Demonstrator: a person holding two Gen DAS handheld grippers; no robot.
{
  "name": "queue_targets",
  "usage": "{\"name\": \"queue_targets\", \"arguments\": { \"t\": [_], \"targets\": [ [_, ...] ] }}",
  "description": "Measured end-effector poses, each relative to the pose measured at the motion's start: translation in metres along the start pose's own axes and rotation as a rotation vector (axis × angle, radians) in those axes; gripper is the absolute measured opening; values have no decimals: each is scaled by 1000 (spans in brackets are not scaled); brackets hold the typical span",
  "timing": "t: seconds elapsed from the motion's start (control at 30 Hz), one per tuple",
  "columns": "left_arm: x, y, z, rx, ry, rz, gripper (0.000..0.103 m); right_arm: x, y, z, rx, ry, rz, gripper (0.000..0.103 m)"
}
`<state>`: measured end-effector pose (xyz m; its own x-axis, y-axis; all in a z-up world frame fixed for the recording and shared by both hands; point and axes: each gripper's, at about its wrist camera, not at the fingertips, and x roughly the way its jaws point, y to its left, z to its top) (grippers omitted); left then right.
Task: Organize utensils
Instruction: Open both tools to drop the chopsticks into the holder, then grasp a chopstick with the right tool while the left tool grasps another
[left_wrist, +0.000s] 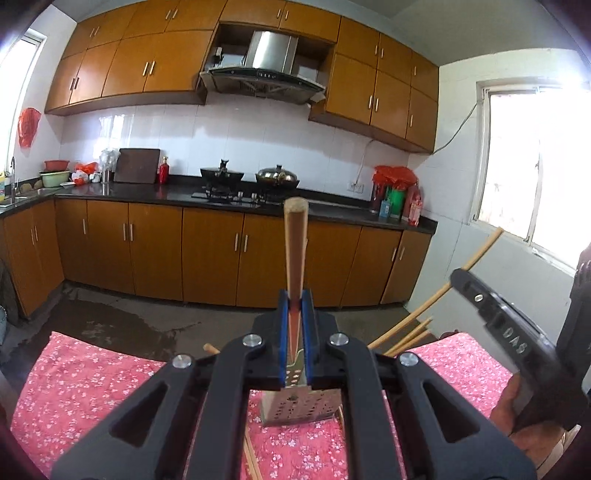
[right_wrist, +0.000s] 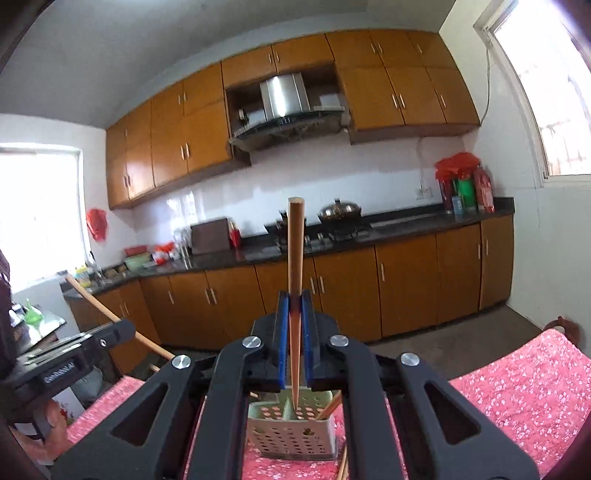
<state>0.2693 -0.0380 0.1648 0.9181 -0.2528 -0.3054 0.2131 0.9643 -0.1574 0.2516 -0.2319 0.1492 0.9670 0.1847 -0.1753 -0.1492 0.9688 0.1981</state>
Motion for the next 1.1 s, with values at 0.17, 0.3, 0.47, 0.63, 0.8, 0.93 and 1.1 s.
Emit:
{"name": "queue_targets", "arguments": {
  "t": [0.17, 0.3, 0.47, 0.63, 0.8, 0.93, 1.1],
  "targets": [
    [36, 6, -18, -32, 75, -14, 9, 24, -5, -20, 19, 85, -9, 8],
    [43, 11, -23, -31, 86, -7, 12, 20, -6, -22, 21, 87, -17, 16],
    [31, 13, -19, -36, 54, 5, 24, 4, -7, -11, 20, 54, -26, 26],
    [1, 19, -13, -47, 12, 30, 29, -23, -12, -1, 13, 38, -50, 26],
    [-37, 31, -27, -25, 5, 105, 34, -45, -32, -27, 21, 130, -99, 26],
    [-56, 56, -66, -43, 72, 190, 35, -35, -51, -86, 50, 327, -123, 26],
    [-42, 83, -133, -70, 247, 254, 35, -7, -52, -180, 113, 607, -65, 23]
  ]
}}
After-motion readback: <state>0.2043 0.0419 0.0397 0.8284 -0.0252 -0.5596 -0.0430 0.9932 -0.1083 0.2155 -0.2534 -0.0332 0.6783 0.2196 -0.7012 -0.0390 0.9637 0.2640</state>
